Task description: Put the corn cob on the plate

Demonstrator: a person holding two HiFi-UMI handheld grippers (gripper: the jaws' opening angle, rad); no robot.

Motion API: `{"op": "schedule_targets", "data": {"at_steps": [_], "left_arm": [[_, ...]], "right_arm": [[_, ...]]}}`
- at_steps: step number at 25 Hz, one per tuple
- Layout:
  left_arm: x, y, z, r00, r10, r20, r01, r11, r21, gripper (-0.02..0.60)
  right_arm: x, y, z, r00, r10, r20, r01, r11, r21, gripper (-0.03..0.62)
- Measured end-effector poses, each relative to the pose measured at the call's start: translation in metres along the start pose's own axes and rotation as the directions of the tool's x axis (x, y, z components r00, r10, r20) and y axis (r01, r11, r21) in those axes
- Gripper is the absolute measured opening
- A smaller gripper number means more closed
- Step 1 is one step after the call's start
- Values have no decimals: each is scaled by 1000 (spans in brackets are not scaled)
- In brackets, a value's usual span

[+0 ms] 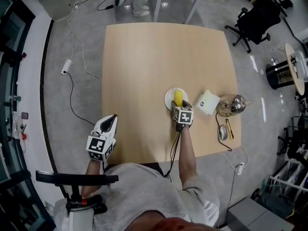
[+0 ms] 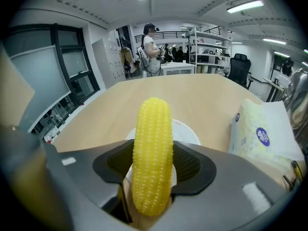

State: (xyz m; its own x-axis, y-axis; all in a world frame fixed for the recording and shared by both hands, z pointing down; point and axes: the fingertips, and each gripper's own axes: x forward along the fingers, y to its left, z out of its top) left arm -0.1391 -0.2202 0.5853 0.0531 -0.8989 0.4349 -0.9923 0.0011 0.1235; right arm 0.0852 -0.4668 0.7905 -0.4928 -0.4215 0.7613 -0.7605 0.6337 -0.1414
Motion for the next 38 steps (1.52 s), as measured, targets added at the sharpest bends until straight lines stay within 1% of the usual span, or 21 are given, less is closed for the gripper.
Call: {"op": "schedule_targets", "data": {"at_steps": [12, 15, 19, 23, 28, 31, 34, 38], "left_arm": [[5, 6, 4, 1000, 19, -4, -19, 1000, -4, 20], [5, 7, 5, 1000, 20, -5, -20, 1000, -6, 20], [5, 7, 8, 1000, 21, 3, -21, 1000, -3, 20], [6, 7, 7, 1000, 25, -3, -25, 1000, -6, 20], [8, 6, 8, 1000, 18, 7, -17, 1000, -12, 20], [8, 4, 10, 1000, 13, 13, -12, 1000, -12, 20], [7, 2, 14, 1000, 13, 17, -13, 1000, -15, 20], [4, 7, 6, 1000, 19, 10, -19, 1000, 2, 20]], "right_arm": [[21, -2, -2, 999, 25, -43, -24, 999, 28, 250], [21, -1, 0, 998, 20, -57, -18, 999, 40, 250], [27, -4, 2, 998, 20, -52, -19, 1000, 20, 250], [27, -4, 4, 999, 20, -45, -18, 999, 28, 250], [31, -6, 3, 998, 22, -60, -19, 999, 41, 252], [31, -5, 5, 998, 12, -60, -10, 999, 33, 253], [28, -6, -1, 997, -5, -83, 9, 999, 45, 267], [25, -4, 3, 998, -10, -54, 12, 1000, 28, 275]]}}
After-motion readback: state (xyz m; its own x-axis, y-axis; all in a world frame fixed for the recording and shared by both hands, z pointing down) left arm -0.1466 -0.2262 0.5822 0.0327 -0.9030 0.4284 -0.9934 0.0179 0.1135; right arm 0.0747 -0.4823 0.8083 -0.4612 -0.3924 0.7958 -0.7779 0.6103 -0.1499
